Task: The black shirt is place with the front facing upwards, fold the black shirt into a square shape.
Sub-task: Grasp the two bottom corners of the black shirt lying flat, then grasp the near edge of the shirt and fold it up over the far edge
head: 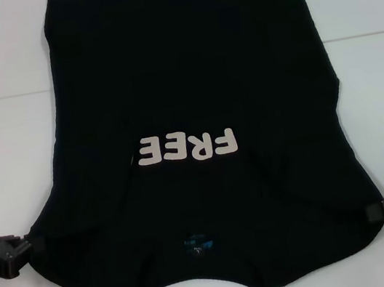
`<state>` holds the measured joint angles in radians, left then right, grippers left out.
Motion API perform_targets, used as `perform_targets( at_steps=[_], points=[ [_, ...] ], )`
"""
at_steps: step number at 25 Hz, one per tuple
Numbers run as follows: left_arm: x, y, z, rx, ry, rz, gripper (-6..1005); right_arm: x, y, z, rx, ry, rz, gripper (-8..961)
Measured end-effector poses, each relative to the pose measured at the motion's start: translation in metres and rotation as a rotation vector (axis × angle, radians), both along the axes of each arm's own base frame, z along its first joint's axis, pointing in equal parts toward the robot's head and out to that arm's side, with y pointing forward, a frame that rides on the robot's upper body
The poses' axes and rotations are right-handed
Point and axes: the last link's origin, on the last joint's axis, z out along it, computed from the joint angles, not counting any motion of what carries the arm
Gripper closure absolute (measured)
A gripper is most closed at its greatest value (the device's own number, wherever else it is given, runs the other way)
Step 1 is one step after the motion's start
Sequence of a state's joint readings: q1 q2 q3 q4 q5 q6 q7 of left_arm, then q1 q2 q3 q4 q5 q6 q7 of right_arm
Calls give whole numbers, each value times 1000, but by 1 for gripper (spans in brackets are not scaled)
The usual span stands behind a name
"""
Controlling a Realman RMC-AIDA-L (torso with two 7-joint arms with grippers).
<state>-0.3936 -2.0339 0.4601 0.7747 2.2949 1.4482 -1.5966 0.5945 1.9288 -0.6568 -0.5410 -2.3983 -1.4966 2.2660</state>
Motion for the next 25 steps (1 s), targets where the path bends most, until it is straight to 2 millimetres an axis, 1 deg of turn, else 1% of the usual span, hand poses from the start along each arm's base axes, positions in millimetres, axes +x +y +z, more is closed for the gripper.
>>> perform_targets(
  at_steps=[9,12,16,18,22,25],
  points=[
    [1,0,1,7,-20,5,950,5,-6,-3,40,30,20,773],
    [2,-2,3,28,-53,14,950,7,-9,-3,63,42,36,834],
    [4,-6,7,69,-141,33,950,15,-20,-4,105,71,62,906],
    [5,-9,10,80,-198,57,950,18,-28,-4,121,95,76,906],
    [-1,-20,14,104,-253,114,950,22,-47,1,158,163,115,906],
    [-7,-35,16,118,-299,143,950,28,-61,6,181,195,120,905]
  ],
)
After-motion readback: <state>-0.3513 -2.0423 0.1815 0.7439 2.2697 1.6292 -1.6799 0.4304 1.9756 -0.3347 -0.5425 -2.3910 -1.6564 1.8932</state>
